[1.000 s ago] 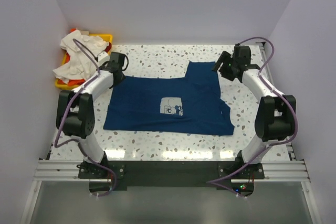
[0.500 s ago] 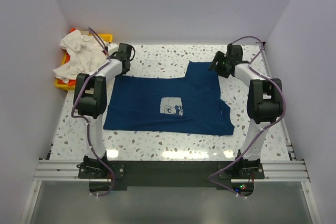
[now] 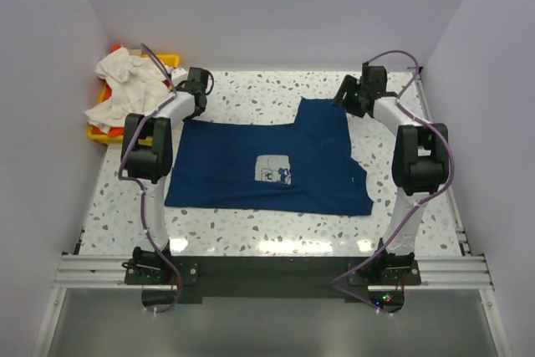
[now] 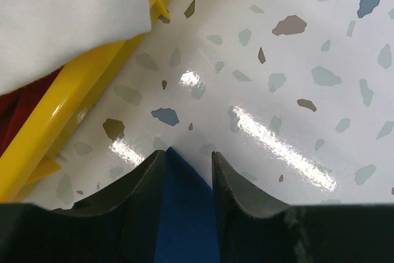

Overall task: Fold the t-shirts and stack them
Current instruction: Fold the tshirt

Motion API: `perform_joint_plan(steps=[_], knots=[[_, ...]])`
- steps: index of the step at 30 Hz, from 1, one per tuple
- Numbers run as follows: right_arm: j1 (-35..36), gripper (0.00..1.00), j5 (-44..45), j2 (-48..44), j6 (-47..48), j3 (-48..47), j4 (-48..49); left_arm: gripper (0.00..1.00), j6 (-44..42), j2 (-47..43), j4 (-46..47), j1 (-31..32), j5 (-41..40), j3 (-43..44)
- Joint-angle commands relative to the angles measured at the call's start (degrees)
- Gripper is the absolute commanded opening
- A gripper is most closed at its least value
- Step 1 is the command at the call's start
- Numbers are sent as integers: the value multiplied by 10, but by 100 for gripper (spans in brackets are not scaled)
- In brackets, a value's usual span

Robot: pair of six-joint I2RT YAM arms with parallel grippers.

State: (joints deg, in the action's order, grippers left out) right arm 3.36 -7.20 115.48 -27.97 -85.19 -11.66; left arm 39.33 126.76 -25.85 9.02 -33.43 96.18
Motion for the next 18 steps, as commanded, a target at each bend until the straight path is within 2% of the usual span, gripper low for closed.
perform_joint_plan(steps=[1, 18], knots=[[1, 65, -8, 8, 12, -36, 7, 40, 0, 3, -2, -4, -8, 13], [1, 65, 0, 59, 16, -91, -22, 33, 17, 24, -18, -3, 6, 0]])
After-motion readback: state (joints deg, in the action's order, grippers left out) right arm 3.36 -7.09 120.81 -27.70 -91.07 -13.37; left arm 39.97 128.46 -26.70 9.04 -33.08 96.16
